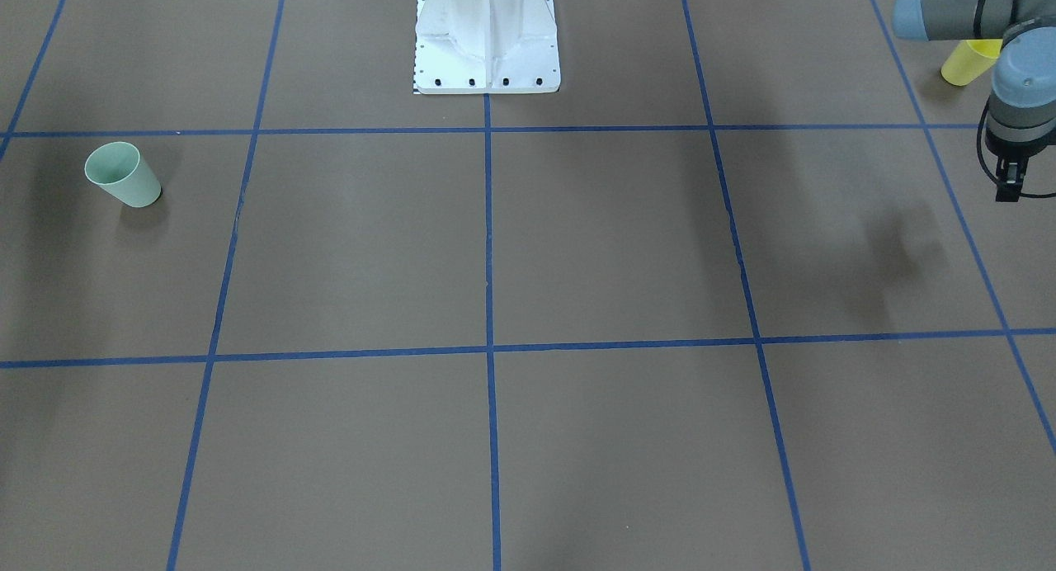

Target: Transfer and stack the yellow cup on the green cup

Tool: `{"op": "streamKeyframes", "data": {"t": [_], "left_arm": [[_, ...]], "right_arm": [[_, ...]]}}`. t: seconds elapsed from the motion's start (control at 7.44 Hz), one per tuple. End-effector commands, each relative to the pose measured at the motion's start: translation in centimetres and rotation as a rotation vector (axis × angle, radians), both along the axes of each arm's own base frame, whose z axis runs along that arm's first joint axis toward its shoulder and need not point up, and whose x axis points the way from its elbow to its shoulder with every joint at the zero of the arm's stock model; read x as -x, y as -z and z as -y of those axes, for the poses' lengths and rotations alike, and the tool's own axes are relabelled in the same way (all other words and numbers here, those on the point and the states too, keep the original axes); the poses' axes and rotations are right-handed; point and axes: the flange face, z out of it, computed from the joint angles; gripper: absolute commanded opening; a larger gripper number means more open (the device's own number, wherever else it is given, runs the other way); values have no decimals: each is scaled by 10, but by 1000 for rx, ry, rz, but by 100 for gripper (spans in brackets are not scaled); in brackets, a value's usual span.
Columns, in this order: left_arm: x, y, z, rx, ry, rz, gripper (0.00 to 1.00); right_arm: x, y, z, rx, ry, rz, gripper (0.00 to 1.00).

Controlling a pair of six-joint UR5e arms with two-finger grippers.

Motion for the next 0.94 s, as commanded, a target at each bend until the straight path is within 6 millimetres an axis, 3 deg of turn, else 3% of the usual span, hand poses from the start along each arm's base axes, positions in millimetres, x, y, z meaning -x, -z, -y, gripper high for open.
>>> {"op": "streamKeyframes", "data": {"t": [0.0, 0.4, 0.81], "left_arm": [[-8, 11, -58, 153, 161, 253, 98], [-40, 6, -98, 207, 324, 405, 97], [-67, -49, -147, 280, 404, 555, 97]], "right_arm": [[20, 1, -1, -3, 37, -1, 100], [34, -2, -2, 2, 61, -4, 100], [42, -9, -3, 12, 77, -10, 100]]}}
